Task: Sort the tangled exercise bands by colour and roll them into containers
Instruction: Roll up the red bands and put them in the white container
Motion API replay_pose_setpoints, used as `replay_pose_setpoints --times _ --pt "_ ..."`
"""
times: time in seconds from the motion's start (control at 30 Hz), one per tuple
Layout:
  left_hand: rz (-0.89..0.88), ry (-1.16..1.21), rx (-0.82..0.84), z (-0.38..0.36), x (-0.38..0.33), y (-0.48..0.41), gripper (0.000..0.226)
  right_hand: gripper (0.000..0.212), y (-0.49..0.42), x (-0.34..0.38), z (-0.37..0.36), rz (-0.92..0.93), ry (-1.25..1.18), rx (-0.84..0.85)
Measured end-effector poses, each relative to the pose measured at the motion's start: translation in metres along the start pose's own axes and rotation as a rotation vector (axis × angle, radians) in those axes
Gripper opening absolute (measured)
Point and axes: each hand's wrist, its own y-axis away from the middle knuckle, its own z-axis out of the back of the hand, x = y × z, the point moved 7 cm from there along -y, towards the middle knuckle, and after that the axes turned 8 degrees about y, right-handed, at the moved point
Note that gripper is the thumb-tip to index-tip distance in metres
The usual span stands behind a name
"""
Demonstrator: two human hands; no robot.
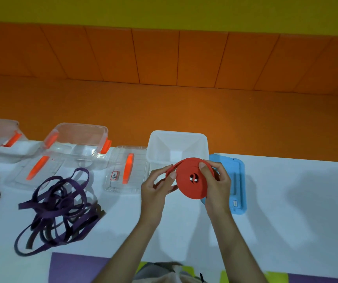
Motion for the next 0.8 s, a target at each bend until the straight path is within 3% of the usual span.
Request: replay_pose_setpoints --times 0.17,0.4,0.6,0.8 --pt "0.016 0.037 -0.17 0.008 0.006 0.002 0.022 0.011 0.002 -0.014 -0.011 -0.046 -0.083 -0.096" --pt "0.119 0.002 -0.093 -0.001 0.01 -0.025 0.036 0.013 -0.018 -0.028 -0.03 -0.086 -0.124 -0.118" --pt "0.117 -0.045 -0.136 -0.003 0.016 -0.095 0.03 0.013 -0.072 -0.035 -0.052 -0.064 0.059 0.034" --pt "0.281 -0.122 -0.139 -0.005 0.057 -0.188 0.036 0.02 -0.153 -0.054 -0.062 -0.072 0.331 0.076"
